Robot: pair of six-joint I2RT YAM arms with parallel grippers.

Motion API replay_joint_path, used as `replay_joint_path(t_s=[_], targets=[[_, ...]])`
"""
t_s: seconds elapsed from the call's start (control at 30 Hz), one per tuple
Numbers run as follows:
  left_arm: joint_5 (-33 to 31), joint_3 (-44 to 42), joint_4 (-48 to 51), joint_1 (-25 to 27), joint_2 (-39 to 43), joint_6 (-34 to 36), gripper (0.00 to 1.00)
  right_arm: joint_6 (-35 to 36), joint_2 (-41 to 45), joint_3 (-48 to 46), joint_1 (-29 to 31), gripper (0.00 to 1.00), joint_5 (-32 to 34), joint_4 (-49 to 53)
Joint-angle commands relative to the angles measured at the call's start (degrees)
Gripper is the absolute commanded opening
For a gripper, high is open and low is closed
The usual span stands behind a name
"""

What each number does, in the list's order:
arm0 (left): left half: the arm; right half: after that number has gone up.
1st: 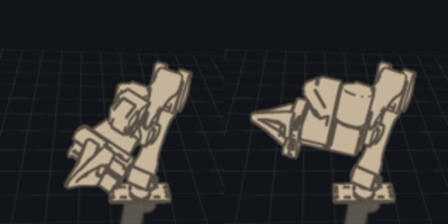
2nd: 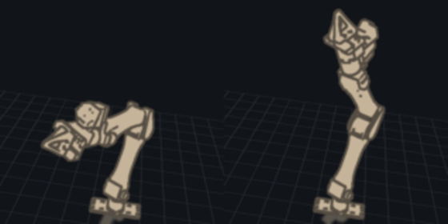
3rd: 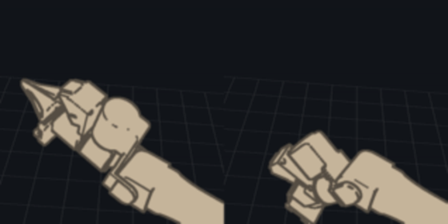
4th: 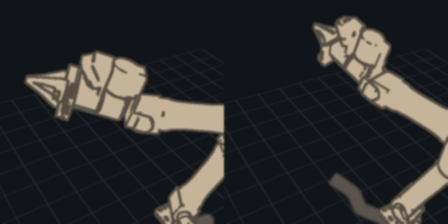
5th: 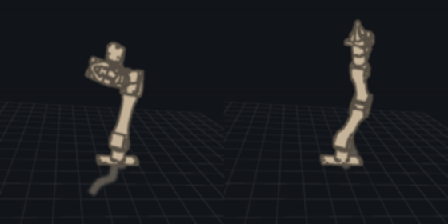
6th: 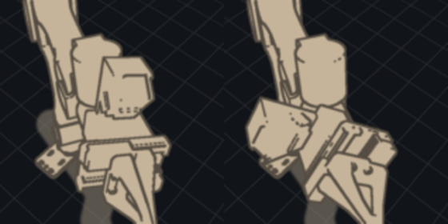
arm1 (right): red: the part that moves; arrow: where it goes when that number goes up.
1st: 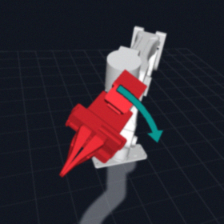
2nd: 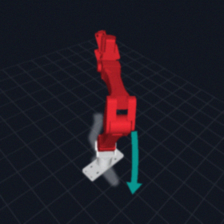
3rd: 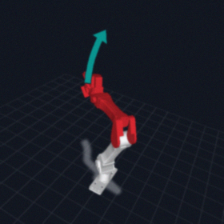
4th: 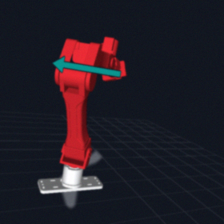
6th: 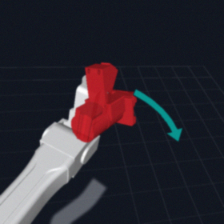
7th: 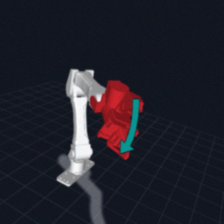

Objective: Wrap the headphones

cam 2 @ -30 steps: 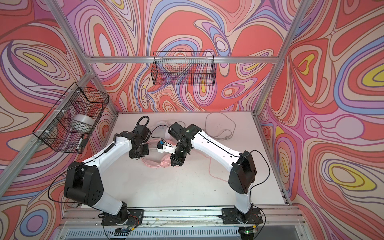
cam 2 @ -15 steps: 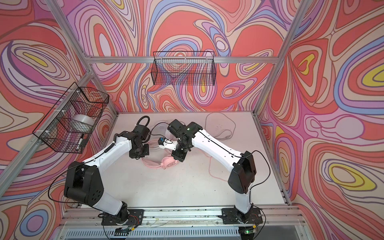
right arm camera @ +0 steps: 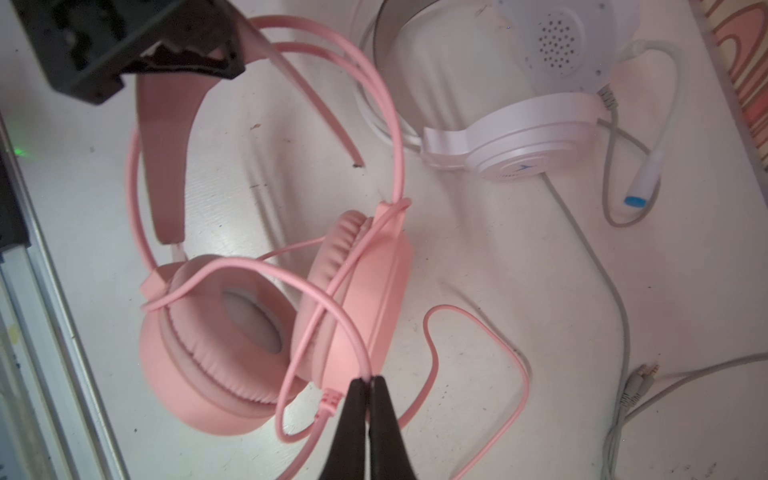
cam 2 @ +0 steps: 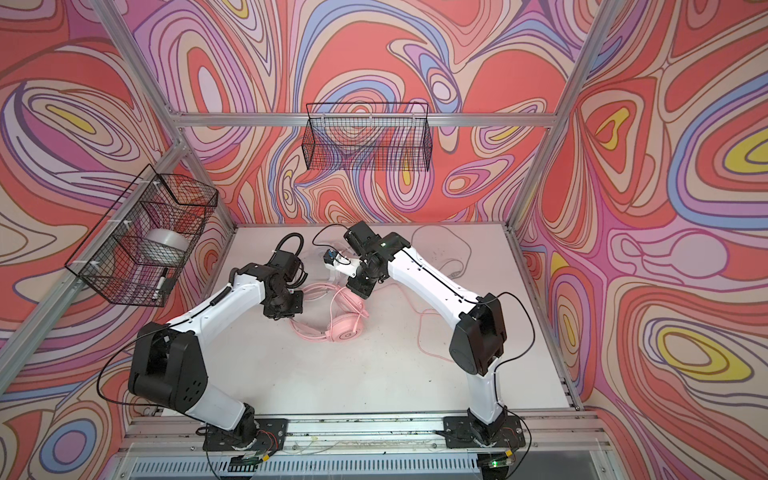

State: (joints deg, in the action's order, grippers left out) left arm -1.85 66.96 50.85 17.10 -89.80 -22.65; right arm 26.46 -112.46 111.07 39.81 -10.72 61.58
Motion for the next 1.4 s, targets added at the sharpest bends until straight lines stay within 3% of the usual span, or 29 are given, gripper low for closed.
replay_joint_path(t_s=[0.0,0.43,0.6,0.9,1.3,1.37], targets=[[3.42,-0.02,-0.88,0.56,-0.51,1.47,0.0,-1.24,-2.64,2.99,-1.37,0.0,-0.45,-2.22],[5.15,0.14,-0.66,2.23,-1.67,4.02,0.0,-7.32,-12.9,12.4,-3.59,0.0,-2.91,-0.85],[5.85,0.23,-0.68,2.31,-1.95,4.85,0.0,-7.66,-14.0,12.59,-3.86,0.0,-4.7,-1.63],[6.81,0.31,-0.58,2.4,-1.74,5.16,0.0,-8.63,-14.28,11.62,-5.47,0.0,-14.73,-3.75],[9.51,0.11,-1.09,2.4,-0.42,5.95,0.0,-14.37,-14.61,6.98,-8.17,0.0,-16.85,-7.68],[10.16,0.11,-1.28,2.36,-0.45,6.13,0.0,-14.75,-15.3,7.5,-8.25,0.04,-16.58,-7.32]])
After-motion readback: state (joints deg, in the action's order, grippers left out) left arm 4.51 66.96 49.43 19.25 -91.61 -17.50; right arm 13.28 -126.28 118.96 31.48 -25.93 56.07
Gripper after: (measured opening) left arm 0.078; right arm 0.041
